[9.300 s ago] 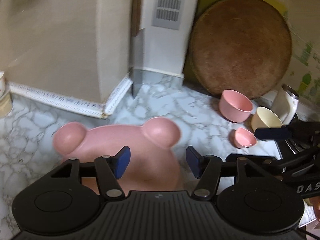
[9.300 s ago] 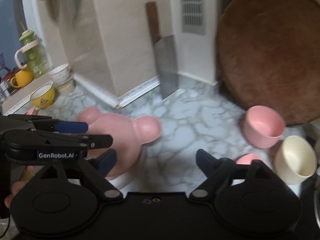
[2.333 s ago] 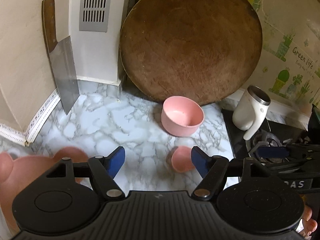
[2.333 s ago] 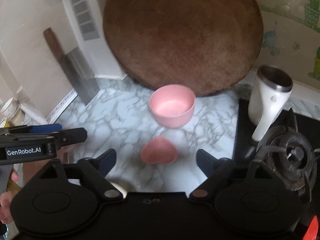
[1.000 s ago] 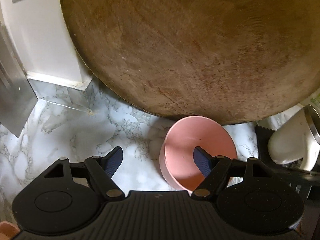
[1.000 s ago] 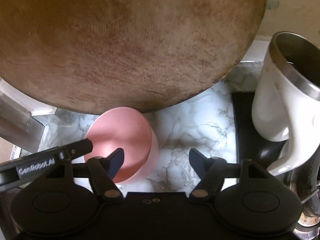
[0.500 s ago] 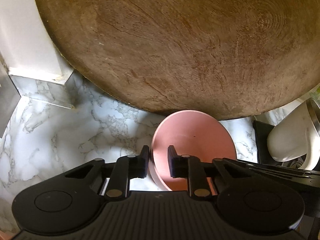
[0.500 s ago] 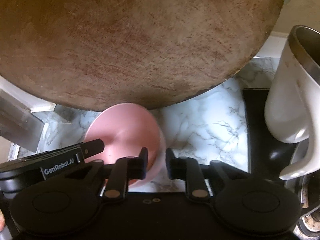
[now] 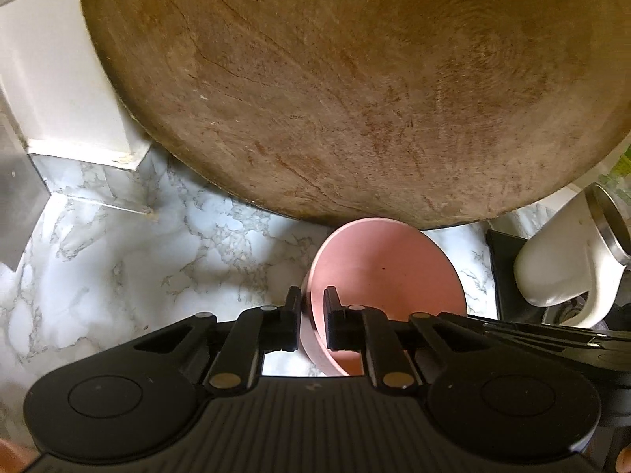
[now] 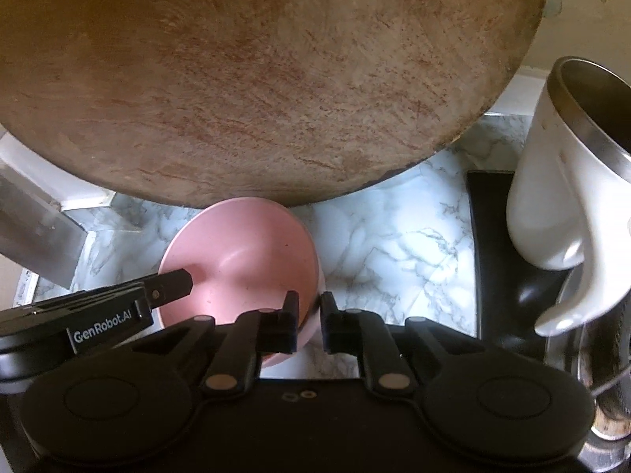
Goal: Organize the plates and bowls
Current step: 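Lift the pink bowl with both tools and carry it toward the cream bowl, then lower the pink bowl with both tools into the cream bowl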
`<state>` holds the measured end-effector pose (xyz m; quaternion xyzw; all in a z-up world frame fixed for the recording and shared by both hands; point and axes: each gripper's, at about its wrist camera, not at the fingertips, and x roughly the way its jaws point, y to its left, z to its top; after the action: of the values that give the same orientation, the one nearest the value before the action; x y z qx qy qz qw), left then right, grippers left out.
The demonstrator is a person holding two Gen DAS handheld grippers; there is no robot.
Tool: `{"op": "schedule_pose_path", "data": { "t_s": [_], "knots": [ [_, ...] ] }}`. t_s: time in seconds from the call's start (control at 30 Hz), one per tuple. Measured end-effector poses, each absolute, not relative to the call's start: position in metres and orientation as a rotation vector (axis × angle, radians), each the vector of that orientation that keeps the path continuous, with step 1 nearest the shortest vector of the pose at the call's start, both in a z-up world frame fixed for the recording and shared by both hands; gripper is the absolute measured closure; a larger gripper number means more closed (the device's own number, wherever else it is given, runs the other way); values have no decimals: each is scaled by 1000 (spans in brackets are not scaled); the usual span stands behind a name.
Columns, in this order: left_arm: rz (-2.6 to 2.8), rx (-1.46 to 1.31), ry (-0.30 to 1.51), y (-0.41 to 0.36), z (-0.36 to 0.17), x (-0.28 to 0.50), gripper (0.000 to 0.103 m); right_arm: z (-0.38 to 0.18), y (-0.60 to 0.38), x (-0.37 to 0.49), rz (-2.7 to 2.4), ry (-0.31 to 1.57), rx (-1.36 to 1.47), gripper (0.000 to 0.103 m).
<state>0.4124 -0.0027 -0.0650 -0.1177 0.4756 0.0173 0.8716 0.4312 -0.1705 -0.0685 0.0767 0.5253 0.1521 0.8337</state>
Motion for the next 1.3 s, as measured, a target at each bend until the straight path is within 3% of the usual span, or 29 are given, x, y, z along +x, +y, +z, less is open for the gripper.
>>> {"op": "schedule_pose_path", "data": {
  "t_s": [0.83, 1.3],
  "knots": [
    [13, -251, 981, 3, -2, 282, 92, 8, -174, 313, 448, 1080, 106, 89],
    [30, -241, 1025, 13, 7, 207, 92, 8, -162, 243, 521, 1121, 71, 89]
  ]
}}
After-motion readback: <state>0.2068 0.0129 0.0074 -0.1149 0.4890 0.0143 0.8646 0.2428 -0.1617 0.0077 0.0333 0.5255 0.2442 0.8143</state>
